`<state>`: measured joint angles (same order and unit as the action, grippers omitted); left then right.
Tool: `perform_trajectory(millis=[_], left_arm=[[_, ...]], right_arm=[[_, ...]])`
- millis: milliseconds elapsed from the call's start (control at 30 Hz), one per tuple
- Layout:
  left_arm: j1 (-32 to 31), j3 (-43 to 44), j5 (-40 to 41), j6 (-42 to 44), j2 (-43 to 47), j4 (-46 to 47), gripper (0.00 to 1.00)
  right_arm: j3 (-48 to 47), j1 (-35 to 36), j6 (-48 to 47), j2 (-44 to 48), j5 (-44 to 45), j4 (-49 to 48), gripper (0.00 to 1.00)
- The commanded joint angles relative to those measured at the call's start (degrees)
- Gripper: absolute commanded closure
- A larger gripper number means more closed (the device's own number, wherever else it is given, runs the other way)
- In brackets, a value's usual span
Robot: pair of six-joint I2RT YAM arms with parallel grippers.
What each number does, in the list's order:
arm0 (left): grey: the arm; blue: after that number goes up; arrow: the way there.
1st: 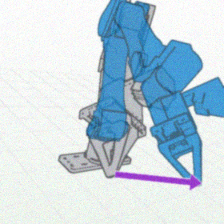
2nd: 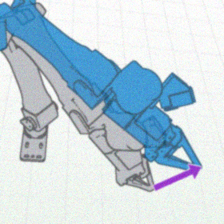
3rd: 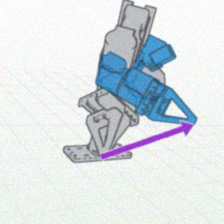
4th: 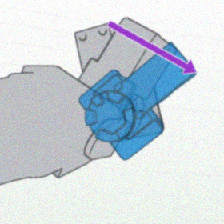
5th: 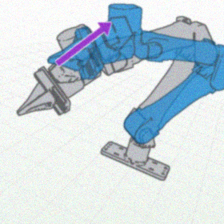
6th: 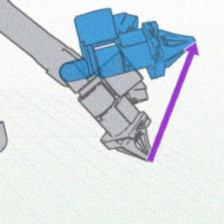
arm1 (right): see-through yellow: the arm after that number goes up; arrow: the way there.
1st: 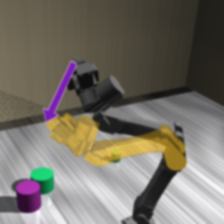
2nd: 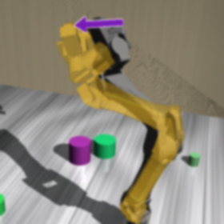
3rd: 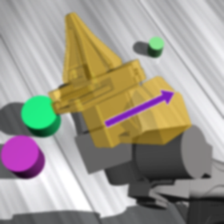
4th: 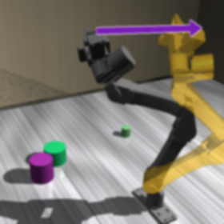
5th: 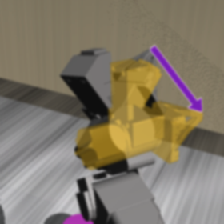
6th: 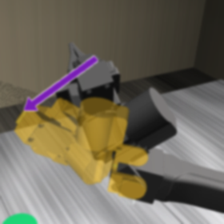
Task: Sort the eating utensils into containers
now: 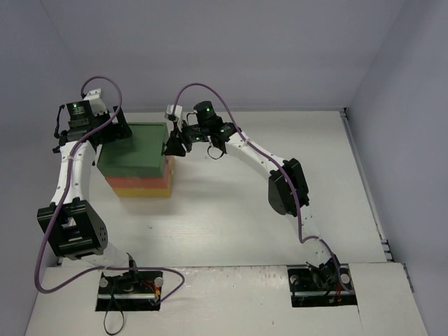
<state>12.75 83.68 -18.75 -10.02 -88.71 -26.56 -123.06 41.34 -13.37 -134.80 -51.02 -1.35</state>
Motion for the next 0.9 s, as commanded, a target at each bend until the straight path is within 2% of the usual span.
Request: perform_trajectory(millis=[0,133,367,500,600,667,867], left_arm=[[0.1,2.9,-1.0,0.0,1.9,-2.0,0.13],[0.4,8.3,1.2,0.2,3.7,-4.6,0.13],[0.4,15.4,5.7,1.8,13.9,-9.4,0.13],[0.4,12.5,5.8,3.2,24.6,-10.3,0.13],[0.1,7.0,7.3,3.7,33.2,-11.4,0.13],[-0.7,4.8,9.4,3.7,38.3,-13.2,0.11],[-9.7,-2.2,18.0,4.7,48.1,-18.0,0.11]], right_arm=[[4.4,-0.6,-0.6,11.6,7.3,-5.6,0.56],[11.1,-3.3,0.7,20.9,13.4,-5.7,0.47],[28.3,-11.6,7.5,44.3,29.7,-5.7,0.34],[38.7,-13.1,8.2,60.2,43.5,-5.4,0.29],[46.7,-13.3,9.5,71.1,55.7,-4.9,0.21],[52.1,-13.2,10.2,79.0,60.8,-4.4,0.17],[61.0,-13.2,11.0,97.0,77.2,-0.5,0.0]])
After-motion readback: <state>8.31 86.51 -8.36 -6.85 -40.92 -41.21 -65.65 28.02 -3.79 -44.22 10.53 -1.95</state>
